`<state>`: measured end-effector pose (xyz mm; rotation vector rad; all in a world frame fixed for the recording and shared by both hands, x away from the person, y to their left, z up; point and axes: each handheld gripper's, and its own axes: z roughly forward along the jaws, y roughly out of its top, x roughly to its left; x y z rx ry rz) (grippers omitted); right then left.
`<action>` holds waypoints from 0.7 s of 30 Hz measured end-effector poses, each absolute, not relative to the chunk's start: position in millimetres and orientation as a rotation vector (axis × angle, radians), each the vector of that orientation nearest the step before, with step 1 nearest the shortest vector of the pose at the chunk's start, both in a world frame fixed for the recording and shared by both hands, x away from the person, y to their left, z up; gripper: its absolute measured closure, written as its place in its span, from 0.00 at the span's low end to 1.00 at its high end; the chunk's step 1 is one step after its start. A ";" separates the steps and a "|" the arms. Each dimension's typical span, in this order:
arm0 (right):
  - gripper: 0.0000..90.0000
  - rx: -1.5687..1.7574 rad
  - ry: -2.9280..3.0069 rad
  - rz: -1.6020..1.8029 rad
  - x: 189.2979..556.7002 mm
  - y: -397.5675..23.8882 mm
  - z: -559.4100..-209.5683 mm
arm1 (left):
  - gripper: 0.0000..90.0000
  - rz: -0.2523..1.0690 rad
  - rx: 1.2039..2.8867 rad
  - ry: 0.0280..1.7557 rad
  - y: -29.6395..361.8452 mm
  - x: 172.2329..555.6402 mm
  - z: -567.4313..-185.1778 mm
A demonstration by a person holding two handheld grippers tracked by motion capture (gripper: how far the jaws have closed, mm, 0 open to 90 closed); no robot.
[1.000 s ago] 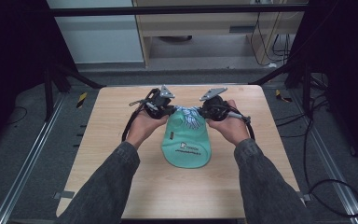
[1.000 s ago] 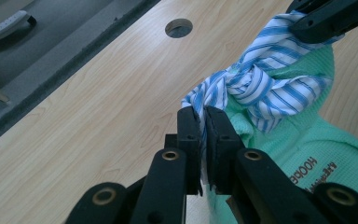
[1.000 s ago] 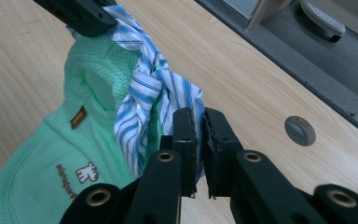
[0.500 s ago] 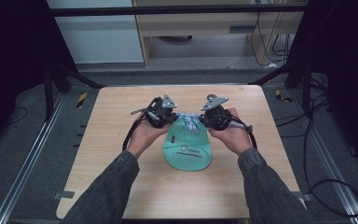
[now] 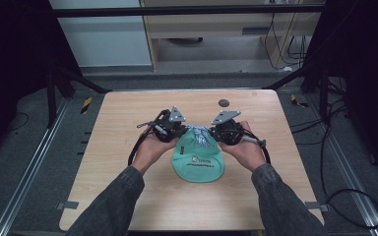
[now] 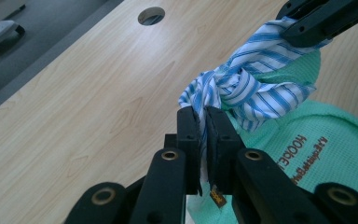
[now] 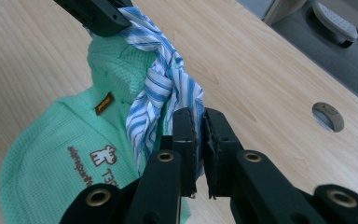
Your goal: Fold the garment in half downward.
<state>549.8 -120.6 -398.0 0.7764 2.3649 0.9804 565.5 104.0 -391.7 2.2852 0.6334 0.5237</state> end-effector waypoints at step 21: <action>0.93 0.728 2.405 0.989 526.7 -118.5 -413.4 | 0.94 0.472 2.257 0.631 111.2 537.5 -408.6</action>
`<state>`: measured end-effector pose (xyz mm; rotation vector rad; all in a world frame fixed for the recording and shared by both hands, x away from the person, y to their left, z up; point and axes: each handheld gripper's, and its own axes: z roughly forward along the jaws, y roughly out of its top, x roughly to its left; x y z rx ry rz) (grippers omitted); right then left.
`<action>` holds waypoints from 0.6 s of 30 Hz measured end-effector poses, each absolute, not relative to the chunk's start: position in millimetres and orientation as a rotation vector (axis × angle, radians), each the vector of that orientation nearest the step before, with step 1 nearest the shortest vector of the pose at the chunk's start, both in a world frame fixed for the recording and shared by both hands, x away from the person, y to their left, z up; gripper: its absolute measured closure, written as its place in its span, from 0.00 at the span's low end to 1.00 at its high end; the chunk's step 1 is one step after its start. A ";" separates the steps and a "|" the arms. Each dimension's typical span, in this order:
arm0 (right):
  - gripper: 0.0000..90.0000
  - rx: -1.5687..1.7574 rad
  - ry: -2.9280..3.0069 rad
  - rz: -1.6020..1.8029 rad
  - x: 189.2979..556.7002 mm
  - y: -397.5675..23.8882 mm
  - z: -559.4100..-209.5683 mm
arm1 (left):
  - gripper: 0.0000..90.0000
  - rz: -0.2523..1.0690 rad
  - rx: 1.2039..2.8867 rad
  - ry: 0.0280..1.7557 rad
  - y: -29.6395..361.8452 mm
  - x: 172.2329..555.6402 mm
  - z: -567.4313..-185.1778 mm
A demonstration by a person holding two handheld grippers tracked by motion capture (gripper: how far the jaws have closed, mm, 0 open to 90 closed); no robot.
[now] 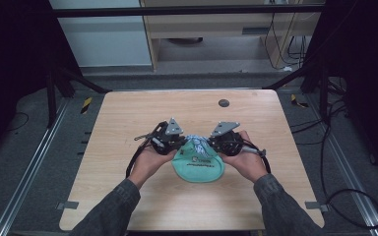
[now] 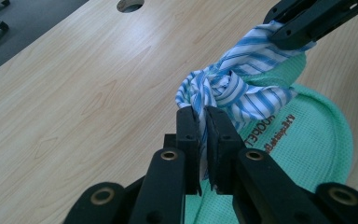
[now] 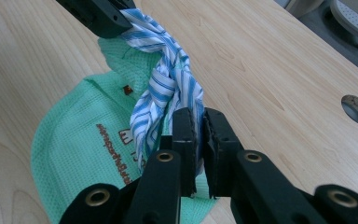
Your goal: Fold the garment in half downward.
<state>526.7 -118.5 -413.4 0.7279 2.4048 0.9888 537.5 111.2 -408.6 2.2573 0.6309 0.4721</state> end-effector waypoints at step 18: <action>0.93 0.692 2.431 0.981 514.3 -122.7 -417.3 | 0.95 0.445 2.267 0.613 116.2 520.7 -420.0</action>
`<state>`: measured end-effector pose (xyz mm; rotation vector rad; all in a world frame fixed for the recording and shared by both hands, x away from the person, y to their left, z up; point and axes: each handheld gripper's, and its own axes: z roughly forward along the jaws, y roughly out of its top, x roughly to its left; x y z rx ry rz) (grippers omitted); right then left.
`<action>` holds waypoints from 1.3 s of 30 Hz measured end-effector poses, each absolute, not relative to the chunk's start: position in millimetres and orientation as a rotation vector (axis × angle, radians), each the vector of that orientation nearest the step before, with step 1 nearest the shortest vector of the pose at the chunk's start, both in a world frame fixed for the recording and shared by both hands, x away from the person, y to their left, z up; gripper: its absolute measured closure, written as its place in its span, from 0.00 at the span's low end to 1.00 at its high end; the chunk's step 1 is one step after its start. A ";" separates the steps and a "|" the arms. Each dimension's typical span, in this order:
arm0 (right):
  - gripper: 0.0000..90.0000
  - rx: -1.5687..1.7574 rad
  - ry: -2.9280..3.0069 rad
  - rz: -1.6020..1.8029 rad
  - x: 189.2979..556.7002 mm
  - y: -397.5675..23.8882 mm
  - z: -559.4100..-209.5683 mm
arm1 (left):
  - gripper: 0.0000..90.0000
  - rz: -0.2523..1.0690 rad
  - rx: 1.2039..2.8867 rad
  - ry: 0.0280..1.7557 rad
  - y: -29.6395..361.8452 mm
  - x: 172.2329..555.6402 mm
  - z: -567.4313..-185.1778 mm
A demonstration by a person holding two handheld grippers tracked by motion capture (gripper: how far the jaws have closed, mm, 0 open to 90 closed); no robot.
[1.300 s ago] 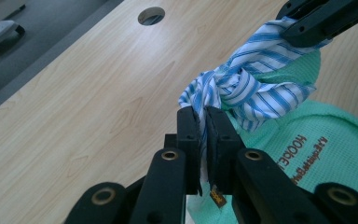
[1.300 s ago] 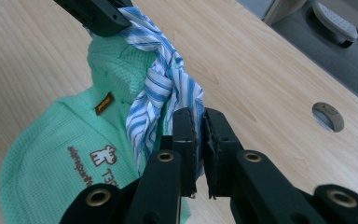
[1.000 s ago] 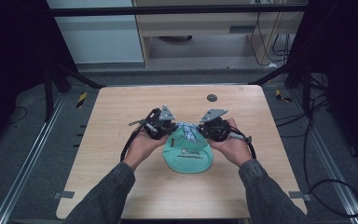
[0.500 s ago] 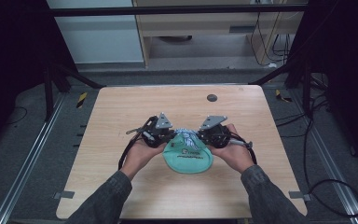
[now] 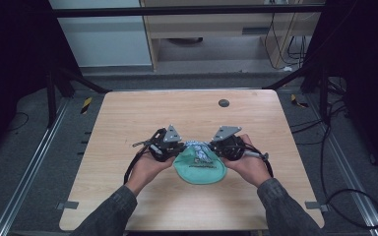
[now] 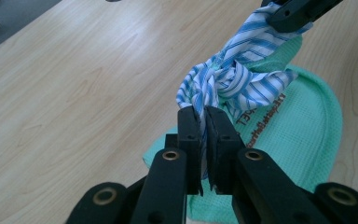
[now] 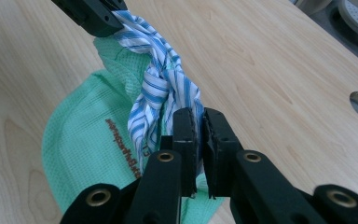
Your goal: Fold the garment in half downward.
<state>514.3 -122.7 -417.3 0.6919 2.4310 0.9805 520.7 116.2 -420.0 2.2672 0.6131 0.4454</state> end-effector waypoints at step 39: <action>0.92 0.688 2.471 1.026 478.0 -129.9 -439.9 | 0.92 0.375 2.252 0.581 118.6 494.5 -446.1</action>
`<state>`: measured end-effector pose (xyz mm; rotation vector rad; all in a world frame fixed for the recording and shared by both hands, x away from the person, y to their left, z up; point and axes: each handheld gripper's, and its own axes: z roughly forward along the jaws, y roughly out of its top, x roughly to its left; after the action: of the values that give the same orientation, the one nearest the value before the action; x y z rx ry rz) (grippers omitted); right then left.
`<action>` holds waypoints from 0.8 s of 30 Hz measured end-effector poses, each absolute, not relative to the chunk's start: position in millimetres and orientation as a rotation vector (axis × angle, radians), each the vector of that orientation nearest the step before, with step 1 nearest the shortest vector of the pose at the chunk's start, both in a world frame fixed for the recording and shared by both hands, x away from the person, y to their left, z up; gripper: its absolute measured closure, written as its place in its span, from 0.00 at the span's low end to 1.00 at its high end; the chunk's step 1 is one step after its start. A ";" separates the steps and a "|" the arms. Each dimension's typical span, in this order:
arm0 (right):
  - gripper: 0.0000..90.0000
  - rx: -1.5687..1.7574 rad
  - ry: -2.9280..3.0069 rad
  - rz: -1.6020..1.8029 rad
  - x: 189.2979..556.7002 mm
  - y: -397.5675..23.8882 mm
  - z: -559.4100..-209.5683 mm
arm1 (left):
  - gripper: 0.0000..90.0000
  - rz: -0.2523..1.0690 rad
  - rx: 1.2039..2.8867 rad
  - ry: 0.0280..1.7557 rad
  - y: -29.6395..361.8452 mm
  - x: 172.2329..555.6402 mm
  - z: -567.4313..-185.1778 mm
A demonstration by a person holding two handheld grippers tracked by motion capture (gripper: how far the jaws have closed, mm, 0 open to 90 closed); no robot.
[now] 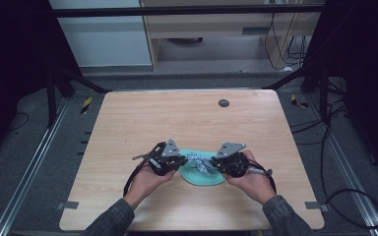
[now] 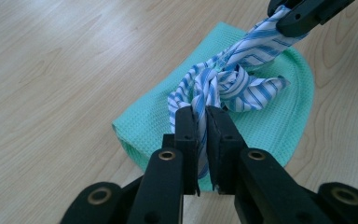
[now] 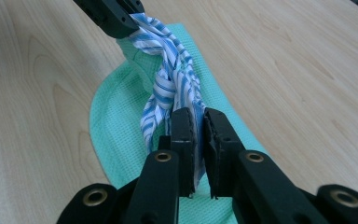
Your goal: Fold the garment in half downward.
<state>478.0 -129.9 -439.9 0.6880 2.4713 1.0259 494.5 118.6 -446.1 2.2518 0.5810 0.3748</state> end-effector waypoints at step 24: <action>0.87 0.700 2.491 1.030 456.3 -132.5 -456.2 | 0.90 0.367 2.259 0.537 116.3 473.6 -461.5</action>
<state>456.3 -132.5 -456.2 0.7001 2.4912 1.0302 473.6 116.3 -461.5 2.2593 0.5370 0.3665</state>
